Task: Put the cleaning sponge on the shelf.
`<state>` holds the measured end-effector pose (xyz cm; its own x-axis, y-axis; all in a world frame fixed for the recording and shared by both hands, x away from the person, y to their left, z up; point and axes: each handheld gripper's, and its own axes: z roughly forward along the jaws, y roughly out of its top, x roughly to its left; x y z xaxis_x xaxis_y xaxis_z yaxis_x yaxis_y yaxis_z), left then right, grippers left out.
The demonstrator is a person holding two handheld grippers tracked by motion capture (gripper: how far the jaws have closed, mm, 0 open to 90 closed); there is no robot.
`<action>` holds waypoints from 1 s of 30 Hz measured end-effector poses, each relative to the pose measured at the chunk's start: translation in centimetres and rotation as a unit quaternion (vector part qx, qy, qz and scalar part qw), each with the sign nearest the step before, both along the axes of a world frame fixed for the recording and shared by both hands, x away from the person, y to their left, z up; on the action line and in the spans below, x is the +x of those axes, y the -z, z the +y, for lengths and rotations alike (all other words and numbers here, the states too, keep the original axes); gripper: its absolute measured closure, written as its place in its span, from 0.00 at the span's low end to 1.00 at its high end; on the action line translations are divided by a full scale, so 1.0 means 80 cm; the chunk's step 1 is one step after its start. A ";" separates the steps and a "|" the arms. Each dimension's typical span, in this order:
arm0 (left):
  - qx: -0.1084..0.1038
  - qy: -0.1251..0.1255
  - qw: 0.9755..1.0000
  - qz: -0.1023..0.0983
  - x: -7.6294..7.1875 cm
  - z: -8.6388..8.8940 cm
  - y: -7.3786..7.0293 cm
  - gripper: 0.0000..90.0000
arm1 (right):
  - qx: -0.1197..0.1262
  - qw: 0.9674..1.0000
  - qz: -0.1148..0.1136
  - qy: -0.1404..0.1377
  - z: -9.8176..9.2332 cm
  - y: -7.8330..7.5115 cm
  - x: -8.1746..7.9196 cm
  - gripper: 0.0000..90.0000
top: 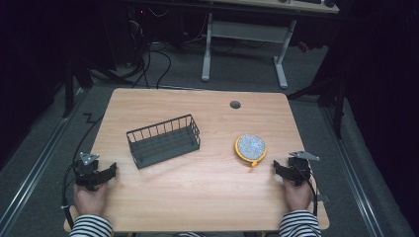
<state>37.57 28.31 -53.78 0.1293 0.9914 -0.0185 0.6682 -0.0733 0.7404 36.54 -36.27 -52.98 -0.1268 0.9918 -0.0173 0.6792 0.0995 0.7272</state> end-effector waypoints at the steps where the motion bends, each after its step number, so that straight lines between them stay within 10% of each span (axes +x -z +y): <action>1: 0.000 0.000 1.000 0.000 0.000 0.000 0.000 0.33 | 0.000 1.000 0.000 0.000 0.000 0.000 0.000 0.39; 30: -0.005 0.006 1.000 0.008 -0.001 0.000 -0.003 0.32 | -0.001 1.000 0.002 -0.008 0.001 0.000 0.000 0.37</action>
